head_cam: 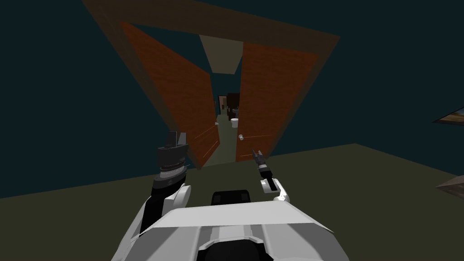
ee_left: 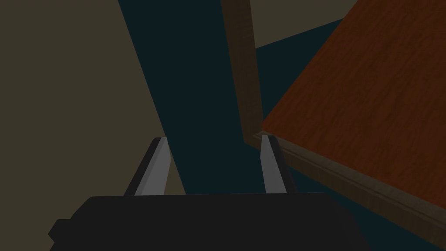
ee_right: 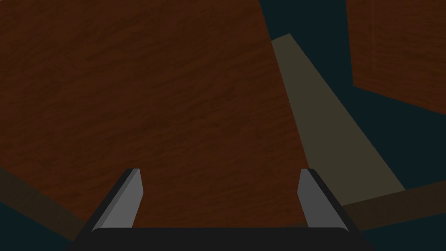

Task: Push the door open

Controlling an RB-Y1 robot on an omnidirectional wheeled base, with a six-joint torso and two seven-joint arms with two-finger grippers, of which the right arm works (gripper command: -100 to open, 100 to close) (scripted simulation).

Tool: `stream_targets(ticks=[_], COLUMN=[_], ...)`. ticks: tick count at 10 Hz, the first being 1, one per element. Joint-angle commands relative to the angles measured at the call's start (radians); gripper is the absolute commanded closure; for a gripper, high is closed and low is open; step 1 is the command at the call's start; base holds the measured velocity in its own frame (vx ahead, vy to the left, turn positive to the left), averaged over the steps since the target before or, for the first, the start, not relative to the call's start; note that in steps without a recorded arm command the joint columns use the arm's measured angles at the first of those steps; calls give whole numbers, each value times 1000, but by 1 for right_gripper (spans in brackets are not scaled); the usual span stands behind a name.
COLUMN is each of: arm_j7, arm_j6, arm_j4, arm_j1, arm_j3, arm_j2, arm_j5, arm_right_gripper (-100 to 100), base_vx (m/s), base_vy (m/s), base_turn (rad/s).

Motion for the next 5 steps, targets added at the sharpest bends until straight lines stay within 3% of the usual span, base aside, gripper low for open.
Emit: stream_targets(ticks=[1, 5], arm_j7=[42, 107], arm_j6=[-20, -46], arm_j4=[50, 137], arm_j1=[-15, -45], arm_j3=[-8, -24], arm_j2=[2, 4], arm_j5=[18, 47], arm_right_gripper=[-100, -100], base_vx=[89, 75], base_vy=[3, 6], base_turn=[-17, -10])
